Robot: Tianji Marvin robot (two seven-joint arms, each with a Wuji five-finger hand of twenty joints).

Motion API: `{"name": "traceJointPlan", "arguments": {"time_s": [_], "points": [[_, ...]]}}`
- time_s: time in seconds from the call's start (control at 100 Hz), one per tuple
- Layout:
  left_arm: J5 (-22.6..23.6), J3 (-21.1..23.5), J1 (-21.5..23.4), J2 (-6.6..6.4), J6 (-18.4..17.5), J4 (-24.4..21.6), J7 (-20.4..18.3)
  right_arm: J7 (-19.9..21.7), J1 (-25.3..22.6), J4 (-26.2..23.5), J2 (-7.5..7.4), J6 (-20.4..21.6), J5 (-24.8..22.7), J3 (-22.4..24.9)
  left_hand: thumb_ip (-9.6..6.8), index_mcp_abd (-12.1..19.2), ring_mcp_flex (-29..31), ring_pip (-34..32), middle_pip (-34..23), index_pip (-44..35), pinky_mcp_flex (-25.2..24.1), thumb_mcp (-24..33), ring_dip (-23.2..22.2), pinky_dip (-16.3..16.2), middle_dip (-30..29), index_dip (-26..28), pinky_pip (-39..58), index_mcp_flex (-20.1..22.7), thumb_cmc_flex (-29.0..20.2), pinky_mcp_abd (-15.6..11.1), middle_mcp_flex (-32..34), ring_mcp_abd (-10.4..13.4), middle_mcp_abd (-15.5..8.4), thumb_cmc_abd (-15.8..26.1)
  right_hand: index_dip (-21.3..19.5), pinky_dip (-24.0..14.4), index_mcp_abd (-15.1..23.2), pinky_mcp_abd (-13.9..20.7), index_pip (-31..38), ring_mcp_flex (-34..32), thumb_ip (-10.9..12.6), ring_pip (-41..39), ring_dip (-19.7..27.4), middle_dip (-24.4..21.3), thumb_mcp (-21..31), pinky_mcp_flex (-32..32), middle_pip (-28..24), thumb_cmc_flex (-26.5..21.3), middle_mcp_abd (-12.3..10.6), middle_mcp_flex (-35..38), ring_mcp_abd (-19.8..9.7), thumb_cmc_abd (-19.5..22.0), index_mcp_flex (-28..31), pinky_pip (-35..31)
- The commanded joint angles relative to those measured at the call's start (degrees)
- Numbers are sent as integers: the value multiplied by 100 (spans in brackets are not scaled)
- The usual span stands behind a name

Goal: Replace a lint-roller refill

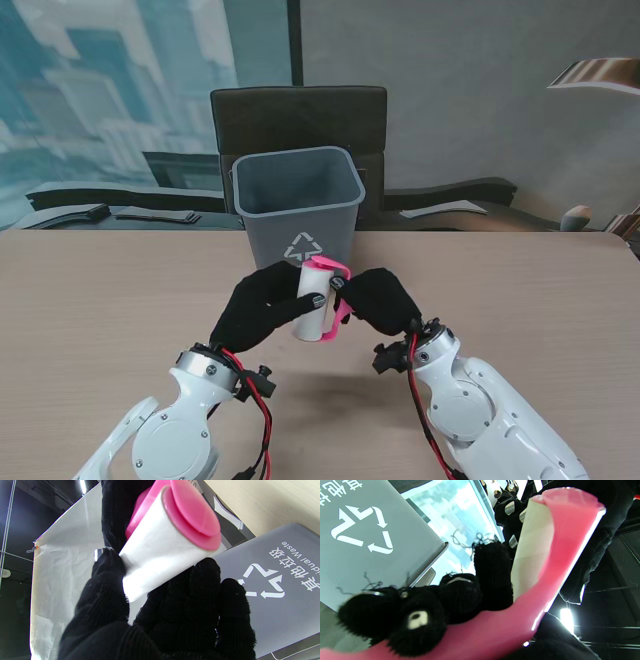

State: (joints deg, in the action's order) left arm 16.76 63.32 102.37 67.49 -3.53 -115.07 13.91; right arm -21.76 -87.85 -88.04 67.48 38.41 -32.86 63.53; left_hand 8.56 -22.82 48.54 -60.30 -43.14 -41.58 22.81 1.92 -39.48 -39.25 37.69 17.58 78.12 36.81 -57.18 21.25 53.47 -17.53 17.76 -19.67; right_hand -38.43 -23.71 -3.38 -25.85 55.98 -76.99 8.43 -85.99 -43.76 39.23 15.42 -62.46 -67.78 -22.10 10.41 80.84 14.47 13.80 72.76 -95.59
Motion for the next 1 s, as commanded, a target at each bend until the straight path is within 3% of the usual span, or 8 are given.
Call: {"name": "traceJointPlan", "arguments": {"time_s": [0.0,0.62,0.92,0.99], "points": [[18,-21,29,10,-27,10,-85,52,-12,-89,52,10,-1,-32,-627,1091,5,-226,-414,-677,-42,974,-81,41,190,243,-13,165,-1665,-424,111,-13,-515,611,75,94,-154,-63,-70,196,557,-175,-26,-86,608,-38,59,-41,330,264,-834,412,240,34],[76,20,69,36,-27,-24,52,-364,-51,-103,87,-148,-314,-14,-627,1093,-15,-210,-414,-684,-47,958,-74,45,172,250,-22,144,-1676,-434,99,-14,-515,621,35,128,-167,112,36,189,652,-246,-37,-84,617,-87,-66,-72,306,269,-911,275,261,-16],[123,41,87,39,-48,-36,94,-375,-51,-99,85,-140,-337,-11,-628,1097,-11,-212,-418,-687,-48,951,-71,46,164,250,-23,145,-1670,-434,97,-9,-519,627,49,134,-147,134,6,188,505,-238,-33,-103,452,-86,-57,-56,275,267,-936,256,247,-10],[129,47,86,39,-46,-36,95,-349,-51,-98,81,-136,-325,-11,-629,1099,-7,-215,-420,-684,-48,951,-72,46,163,248,-23,142,-1671,-434,98,-10,-519,627,64,130,-145,175,-63,187,331,-226,-27,-121,315,-94,-31,-83,265,265,-941,253,241,-28]]}}
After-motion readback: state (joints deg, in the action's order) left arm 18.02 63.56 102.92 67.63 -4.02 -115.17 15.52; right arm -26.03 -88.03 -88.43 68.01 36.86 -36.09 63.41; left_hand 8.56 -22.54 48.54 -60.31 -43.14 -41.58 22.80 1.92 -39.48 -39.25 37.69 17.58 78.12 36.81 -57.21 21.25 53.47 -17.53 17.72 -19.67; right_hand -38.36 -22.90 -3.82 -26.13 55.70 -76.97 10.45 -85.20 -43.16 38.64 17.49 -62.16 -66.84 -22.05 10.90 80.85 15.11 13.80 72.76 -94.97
